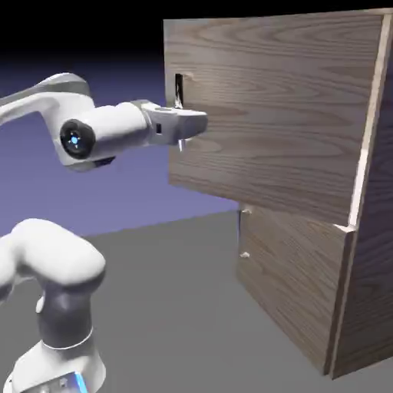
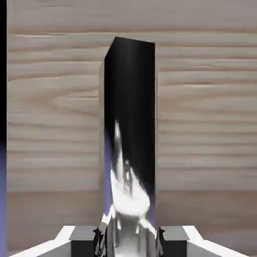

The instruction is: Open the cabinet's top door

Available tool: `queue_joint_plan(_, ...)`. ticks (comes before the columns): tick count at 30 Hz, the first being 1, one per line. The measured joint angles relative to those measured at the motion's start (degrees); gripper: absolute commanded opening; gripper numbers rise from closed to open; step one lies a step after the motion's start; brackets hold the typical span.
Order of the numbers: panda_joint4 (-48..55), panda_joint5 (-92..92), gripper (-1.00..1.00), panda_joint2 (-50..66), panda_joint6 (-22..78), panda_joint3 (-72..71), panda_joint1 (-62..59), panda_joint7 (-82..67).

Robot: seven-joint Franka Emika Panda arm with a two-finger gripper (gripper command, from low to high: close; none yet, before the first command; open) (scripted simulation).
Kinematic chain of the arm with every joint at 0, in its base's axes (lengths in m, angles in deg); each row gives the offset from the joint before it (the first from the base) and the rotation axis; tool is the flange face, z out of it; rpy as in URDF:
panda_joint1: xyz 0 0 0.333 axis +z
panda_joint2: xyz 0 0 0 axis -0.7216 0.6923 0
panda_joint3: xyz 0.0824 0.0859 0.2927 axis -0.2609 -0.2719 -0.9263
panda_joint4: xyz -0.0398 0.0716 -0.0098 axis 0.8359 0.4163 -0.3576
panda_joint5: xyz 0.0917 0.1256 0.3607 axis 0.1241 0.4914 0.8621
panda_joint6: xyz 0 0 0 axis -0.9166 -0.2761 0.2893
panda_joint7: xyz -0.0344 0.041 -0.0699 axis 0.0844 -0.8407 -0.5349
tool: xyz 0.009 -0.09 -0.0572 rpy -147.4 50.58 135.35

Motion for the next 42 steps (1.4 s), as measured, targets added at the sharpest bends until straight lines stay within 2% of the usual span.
queue_joint_plan(11, 1.39, -15.11, -1.0, -10.46, 27.42, 17.48, -11.72, 2.2)
queue_joint_plan(20, 11.36, -27.22, -1.0, -10.35, 49.85, 35.2, -12.87, 1.33)
queue_joint_plan(23, 13.73, -34.45, -1.0, -14.21, 51.24, 38.71, -7.47, 5.8)
queue_joint_plan(31, 30.16, -41.68, -1.0, -14.23, 69.42, 47.34, 3.53, 7.87)
queue_joint_plan(42, 53.03, -44.03, -1.0, -12.61, 89.59, 51.16, 20.14, 10.84)
